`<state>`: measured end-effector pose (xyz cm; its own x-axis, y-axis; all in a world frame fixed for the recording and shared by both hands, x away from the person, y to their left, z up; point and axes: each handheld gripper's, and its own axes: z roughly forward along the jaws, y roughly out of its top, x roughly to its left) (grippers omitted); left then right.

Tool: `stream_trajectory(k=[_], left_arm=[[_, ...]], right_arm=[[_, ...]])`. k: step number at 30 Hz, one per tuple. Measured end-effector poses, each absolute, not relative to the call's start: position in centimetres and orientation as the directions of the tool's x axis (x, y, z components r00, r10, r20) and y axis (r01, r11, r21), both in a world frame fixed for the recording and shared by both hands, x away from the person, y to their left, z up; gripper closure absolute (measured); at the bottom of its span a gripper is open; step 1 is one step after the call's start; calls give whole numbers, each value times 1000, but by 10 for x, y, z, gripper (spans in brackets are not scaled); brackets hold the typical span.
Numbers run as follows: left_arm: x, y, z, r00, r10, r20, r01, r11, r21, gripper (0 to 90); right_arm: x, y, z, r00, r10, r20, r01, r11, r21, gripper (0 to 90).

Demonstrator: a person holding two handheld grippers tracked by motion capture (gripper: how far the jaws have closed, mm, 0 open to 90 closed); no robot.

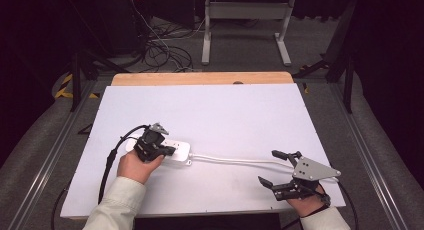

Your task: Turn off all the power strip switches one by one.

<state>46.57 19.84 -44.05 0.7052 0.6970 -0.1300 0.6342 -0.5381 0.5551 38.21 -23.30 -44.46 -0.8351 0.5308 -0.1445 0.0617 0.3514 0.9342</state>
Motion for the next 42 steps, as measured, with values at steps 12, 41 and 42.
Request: stream_trajectory(k=[12, 41, 42], left_arm=[[464, 195, -444, 712, 696, -97, 611, -546, 573, 900], [456, 195, -450, 714, 698, -54, 575, -541, 613, 900], [456, 195, -450, 715, 697, -53, 575, -542, 613, 900]], right_arm=[[383, -233, -445, -841, 523, -141, 63, 352, 934, 126], [383, -232, -446, -845, 518, -134, 66, 351, 934, 126], [383, -232, -446, -845, 517, -135, 66, 351, 934, 126]])
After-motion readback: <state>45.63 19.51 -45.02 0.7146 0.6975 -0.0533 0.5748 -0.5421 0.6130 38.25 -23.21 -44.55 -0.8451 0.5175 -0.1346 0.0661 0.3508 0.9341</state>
